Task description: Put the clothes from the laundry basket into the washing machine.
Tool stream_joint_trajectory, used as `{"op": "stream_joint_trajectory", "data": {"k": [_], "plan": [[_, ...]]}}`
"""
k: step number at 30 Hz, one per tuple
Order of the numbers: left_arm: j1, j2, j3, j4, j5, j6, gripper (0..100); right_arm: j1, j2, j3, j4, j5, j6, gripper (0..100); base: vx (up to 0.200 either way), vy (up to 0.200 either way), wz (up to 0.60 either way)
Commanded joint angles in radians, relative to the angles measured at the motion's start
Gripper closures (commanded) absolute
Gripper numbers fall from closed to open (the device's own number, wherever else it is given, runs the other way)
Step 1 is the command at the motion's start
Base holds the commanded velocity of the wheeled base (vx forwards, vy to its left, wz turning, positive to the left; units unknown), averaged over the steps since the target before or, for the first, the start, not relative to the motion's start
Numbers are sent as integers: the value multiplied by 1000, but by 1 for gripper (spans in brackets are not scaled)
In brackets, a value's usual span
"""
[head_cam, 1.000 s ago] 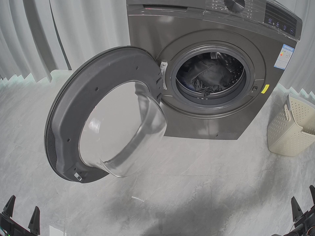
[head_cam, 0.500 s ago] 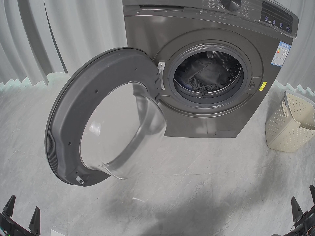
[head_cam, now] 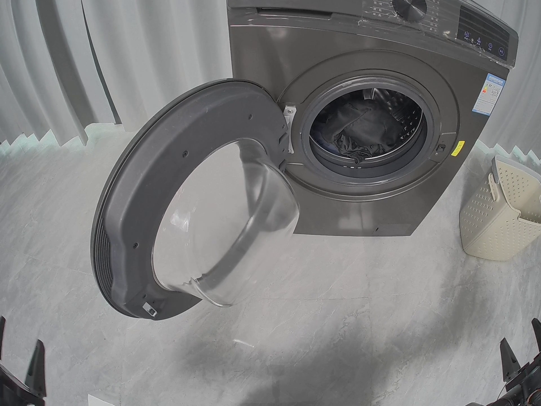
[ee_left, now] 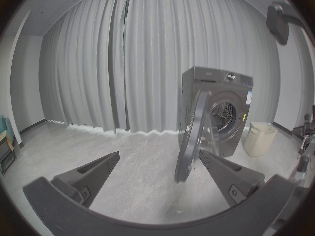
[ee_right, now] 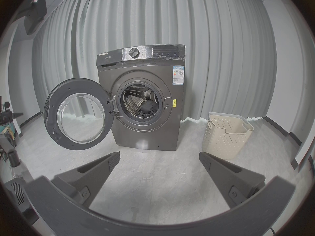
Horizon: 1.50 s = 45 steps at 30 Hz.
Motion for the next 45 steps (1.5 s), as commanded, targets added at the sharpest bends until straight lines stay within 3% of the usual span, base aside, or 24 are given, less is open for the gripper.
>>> {"op": "stream_joint_trajectory", "data": {"k": [1, 7, 14, 18, 25, 32, 33, 34, 35, 39, 45], "plan": [[-44, 263, -258, 38, -118, -6, 0, 0, -16, 18, 0, 0, 1, 0, 0, 0, 0], [-100, 565, -315, -65, -222, -38, 0, 0, -16, 18, 0, 2, 1, 0, 0, 0, 0], [-105, 784, -343, -198, -320, -38, 0, 0, -16, 18, 0, 2, -1, 0, 0, 0, 0], [-106, 902, -364, -253, -346, -37, 0, 0, -16, 18, 0, 2, -1, 0, 0, 0, 0], [-159, 1063, -398, -370, -360, -40, 0, 0, -16, 18, 0, 2, -1, 0, 0, 0, 0], [-301, 1149, -399, -473, -360, -52, 0, 0, -16, 18, 0, 2, -1, 0, 0, 0, 0], [-356, 1140, -395, -476, -360, -71, 0, 0, -16, 18, 0, 2, -1, 0, 0, 0, 0], [-366, 1137, -393, -476, -359, -74, 0, 0, -16, 18, 0, 2, -1, 0, 0, 0, 0], [-432, 1123, -387, -476, -355, -94, 0, 0, -16, 18, 0, 2, -1, 0, 0, 0, 0], [-553, 1070, -375, -470, -348, -131, 0, 0, -16, 18, 0, 2, -1, 0, 0, 0, 0], [-568, 1008, -360, -462, -345, -146, 0, 0, -16, 18, 0, 2, -1, 0, 0, 0, 0]]}}
